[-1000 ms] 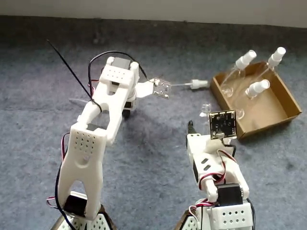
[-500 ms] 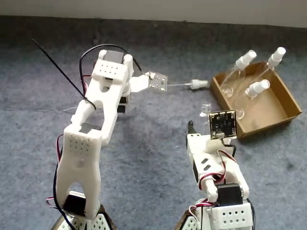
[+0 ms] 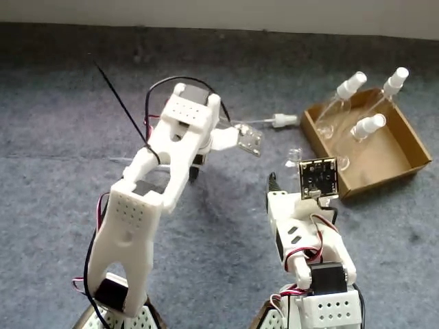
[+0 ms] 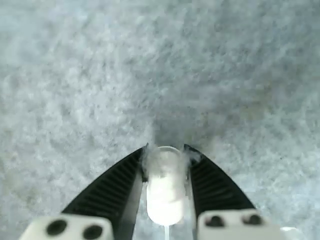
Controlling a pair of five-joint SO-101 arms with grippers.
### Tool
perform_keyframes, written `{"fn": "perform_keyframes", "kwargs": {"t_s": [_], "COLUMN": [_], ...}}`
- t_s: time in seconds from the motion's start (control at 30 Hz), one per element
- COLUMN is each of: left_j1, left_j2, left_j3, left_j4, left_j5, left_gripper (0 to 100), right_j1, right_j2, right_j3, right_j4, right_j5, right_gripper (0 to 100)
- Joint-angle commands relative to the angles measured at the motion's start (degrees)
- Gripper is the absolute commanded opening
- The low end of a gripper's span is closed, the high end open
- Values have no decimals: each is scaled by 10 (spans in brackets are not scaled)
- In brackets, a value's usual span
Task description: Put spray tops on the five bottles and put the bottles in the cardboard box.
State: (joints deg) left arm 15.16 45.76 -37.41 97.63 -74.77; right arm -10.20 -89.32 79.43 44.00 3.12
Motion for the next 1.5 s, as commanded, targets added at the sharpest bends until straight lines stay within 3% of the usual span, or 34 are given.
{"fn": "perform_keyframes", "kwargs": {"t_s": [0.0,0.17,0.5,0.83,1.1,1.23,1.47], "left_j1": [26,26,28,42,77,84,105], "left_j2": [45,75,-82,-17,58,55,22], "left_j3": [-2,-5,-17,-15,-15,-20,-46], "left_j4": [4,8,28,-113,-86,-40,-32], "left_j5": [1,1,2,88,90,90,90], "left_gripper": [4,4,4,4,4,4,4], "right_j1": [6,6,6,6,6,6,6], "right_j2": [-5,-5,-5,-5,-5,-5,-5], "right_j3": [-6,-6,-6,-6,-6,-6,-6], "right_j4": [-15,-15,-15,-15,-15,-15,-15], "right_j5": [2,2,2,2,2,2,2], "right_gripper": [141,141,141,141,141,141,141]}}
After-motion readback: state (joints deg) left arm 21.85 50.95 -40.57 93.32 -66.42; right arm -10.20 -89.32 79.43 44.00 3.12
